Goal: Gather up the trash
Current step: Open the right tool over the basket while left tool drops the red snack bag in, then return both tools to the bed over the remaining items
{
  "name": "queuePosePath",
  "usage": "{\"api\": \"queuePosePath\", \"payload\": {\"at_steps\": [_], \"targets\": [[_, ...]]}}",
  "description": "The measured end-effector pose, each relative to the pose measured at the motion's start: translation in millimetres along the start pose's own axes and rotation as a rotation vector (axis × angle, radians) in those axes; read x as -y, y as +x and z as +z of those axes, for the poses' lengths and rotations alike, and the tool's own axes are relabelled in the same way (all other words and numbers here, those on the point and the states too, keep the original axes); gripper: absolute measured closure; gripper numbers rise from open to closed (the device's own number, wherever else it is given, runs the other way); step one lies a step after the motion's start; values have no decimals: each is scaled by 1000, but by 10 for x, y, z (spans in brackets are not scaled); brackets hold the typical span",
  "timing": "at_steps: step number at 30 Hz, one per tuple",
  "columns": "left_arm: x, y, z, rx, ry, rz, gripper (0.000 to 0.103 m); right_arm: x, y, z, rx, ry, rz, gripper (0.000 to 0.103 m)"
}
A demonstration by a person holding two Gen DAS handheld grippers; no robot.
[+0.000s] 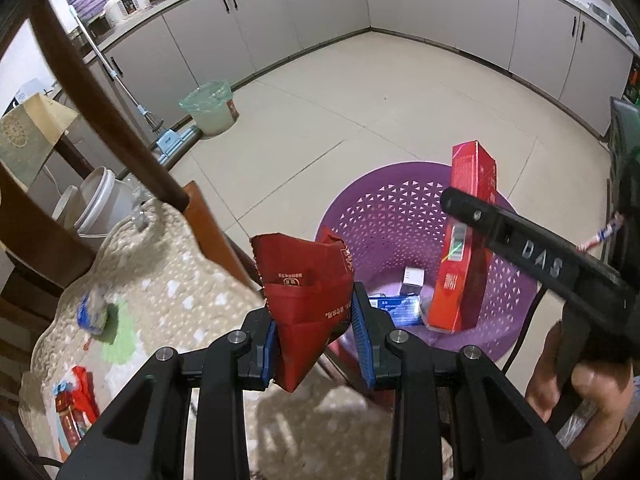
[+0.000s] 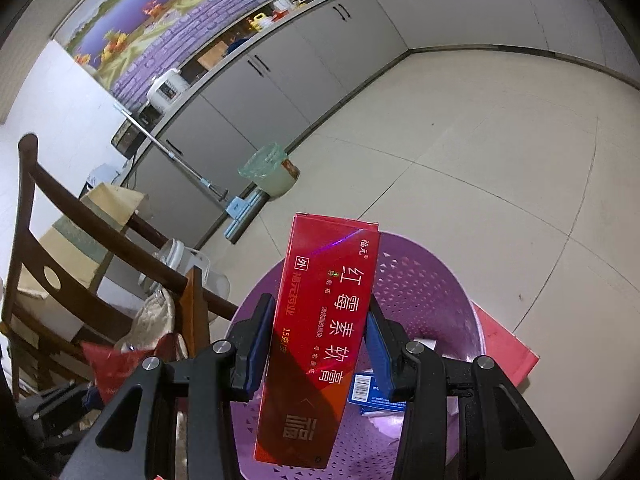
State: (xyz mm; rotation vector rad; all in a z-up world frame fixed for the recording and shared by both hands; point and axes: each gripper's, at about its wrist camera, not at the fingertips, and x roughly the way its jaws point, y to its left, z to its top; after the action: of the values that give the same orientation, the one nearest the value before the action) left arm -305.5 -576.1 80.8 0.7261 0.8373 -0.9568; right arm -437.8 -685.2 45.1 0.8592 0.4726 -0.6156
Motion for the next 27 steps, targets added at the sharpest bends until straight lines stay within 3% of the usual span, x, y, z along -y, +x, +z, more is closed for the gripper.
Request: {"api": "queuePosePath", "payload": {"at_steps": [8, 9, 11, 13, 27], "targets": [[-8, 116, 38, -6, -10, -13, 70, 39, 88, 0, -9, 14, -25, 56], [-20, 116, 38, -8, -14, -17, 68, 40, 96, -2, -10, 19, -27, 56], [-64, 108, 35, -3, -26, -25, 52, 41, 110, -3, -14, 26, -36, 52], [-85, 66, 26, 10, -38, -26, 46, 41, 113, -3, -10, 28, -52, 51], [-179, -246, -185, 28, -54, -17, 42, -57, 32, 3, 12, 17, -53, 43]]}}
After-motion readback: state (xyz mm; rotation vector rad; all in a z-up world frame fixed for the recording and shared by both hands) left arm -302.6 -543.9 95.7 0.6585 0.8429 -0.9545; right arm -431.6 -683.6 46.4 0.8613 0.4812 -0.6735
